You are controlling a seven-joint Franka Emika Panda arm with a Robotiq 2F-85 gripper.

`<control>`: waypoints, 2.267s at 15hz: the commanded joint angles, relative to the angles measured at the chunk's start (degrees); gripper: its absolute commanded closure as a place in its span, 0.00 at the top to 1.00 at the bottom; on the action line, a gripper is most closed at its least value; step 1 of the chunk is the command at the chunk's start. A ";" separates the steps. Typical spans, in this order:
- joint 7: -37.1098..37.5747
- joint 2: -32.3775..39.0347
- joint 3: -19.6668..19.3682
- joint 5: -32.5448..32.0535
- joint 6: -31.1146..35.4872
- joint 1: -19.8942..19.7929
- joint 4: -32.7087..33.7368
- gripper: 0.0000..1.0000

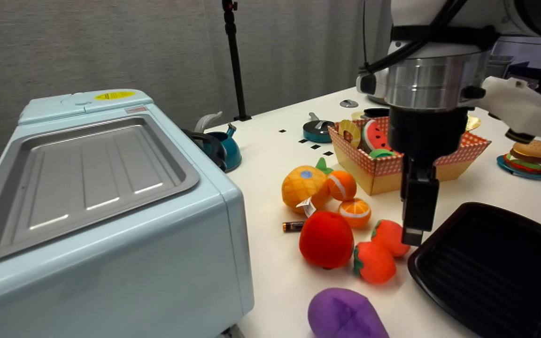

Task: Put the orange plush toy in the basket

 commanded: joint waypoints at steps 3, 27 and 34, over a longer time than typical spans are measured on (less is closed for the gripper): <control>5.45 3.98 -2.38 -4.39 1.38 2.70 2.31 1.00; 11.62 -0.43 -4.00 -5.72 -1.49 3.64 1.55 0.04; 18.54 -16.37 -8.39 -14.99 -0.15 2.07 -3.08 0.04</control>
